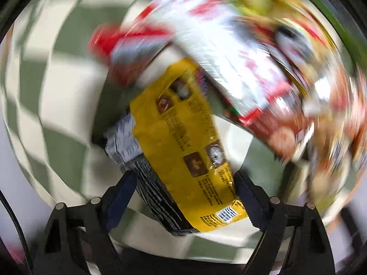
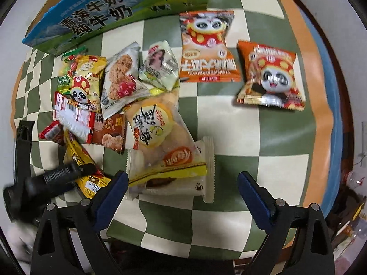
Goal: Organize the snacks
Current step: 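Grasp the yellow-black noodle pack with left tool while right tool grasps the white Franzzi pack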
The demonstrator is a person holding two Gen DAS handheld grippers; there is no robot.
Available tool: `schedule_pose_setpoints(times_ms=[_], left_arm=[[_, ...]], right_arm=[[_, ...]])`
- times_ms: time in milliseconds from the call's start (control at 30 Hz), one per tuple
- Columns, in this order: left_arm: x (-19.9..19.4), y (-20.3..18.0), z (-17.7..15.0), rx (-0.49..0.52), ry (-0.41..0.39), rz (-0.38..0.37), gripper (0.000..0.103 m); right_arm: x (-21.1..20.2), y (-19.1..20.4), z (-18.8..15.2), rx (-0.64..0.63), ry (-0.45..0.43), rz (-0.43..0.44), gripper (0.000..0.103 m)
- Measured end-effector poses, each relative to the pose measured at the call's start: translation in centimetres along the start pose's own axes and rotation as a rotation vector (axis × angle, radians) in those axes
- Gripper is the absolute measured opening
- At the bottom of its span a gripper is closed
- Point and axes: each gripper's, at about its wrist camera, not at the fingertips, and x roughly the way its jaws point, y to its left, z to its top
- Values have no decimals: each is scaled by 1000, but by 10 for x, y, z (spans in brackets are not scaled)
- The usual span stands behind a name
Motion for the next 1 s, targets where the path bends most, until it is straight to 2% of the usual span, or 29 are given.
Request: schedule_pose_setpoints(times_ms=[33,100,133,167,200,267,300,400,500,567,633,700,767,833,900,1000], left_arm=[[-4,-11,-4,105,-39,57,82],[-7,-24,-10,231,-87,138,82],[-6,-26,-12,256,-94,154,82],[-5,-26,-13,260,-94,158,82],[-4,-26,-15,254,-87,156,82],[7,-13,-17,215,-73,134,83],[9,-7,-17,193,-72,124,83],[11,0,-20,165,-84,113,84],[21,13,-24,142,-84,110,88],[20,25,-35,123,-80,100,91],[25,37,-37,96,-74,84,95],[33,50,-38,70,-71,71,98],[39,61,-41,56,-75,56,98],[44,75,-45,49,-78,40,98],[47,86,-45,47,-74,31,98],[52,111,-57,36,-58,17,98]], right_arm=[[2,-1,-1,-11,0,0,98],[4,-2,-2,-35,-11,-16,97],[6,-5,-2,-35,-14,-20,91],[9,-9,-2,-28,-15,-7,76],[13,-12,-2,-20,-15,19,69],[26,-13,0,-12,-9,69,58],[31,-13,-2,-11,-6,81,57],[37,1,-16,-43,17,118,57],[38,24,-31,-102,101,199,57],[33,31,-39,-147,112,212,62],[23,39,-38,-224,61,164,72],[18,47,-32,-326,1,57,74],[24,47,-25,-395,29,42,74],[40,55,-16,-461,101,62,74],[58,67,-8,-528,120,25,75],[72,80,-1,-540,134,7,75]])
